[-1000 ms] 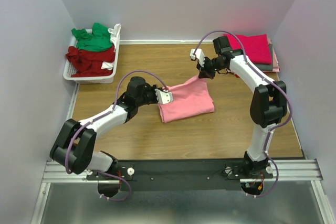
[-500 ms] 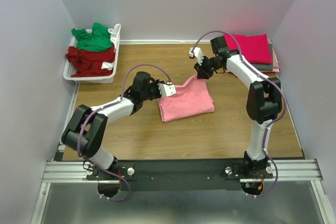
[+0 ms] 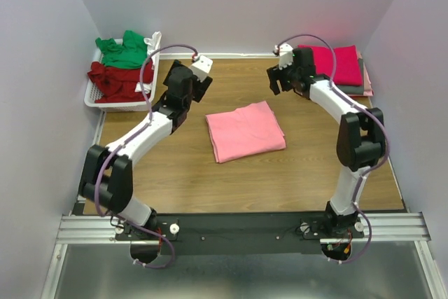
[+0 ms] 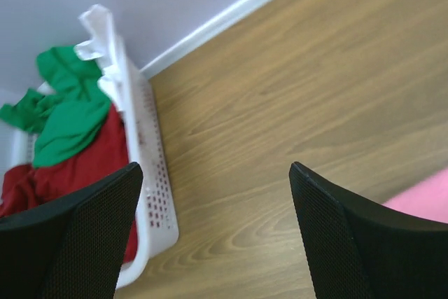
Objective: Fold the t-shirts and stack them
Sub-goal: Neatly place the folded tshirt to the corner
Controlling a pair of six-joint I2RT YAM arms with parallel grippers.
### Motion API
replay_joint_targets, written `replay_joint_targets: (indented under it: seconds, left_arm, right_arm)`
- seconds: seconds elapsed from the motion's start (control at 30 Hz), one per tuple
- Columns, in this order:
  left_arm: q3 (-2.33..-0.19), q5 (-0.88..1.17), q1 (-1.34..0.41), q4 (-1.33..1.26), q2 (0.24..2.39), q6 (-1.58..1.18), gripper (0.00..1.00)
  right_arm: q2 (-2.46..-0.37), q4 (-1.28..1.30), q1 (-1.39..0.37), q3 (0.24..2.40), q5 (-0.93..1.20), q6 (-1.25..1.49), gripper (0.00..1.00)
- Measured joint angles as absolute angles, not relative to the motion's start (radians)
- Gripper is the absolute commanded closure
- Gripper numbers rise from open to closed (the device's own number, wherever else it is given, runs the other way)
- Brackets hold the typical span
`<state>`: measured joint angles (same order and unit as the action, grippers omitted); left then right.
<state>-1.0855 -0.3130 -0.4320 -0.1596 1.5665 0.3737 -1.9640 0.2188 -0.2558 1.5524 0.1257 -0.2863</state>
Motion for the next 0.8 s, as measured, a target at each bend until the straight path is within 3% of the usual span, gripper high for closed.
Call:
replay_joint_targets:
  seconds: [0.13,0.4,0.8]
  left_arm:
    - [-1.060,-0.321,-0.421,-0.065,1.380,0.256,0.09]
    - [-0.785,-0.216,-0.421,-0.023,0.944,0.143,0.08]
    - [-0.665,-0.178,-0.427,-0.032,0.715,0.098,0.05]
  right_arm:
    - [-1.858,0.236,-0.221,1.399,0.266,-0.181,0.13]
    - [-1.833,0.279,-0.227,1.249,0.407,-0.052,0.12]
    - [-1.931,0.286,-0.226,1.272,0.440,0.030,0.08]
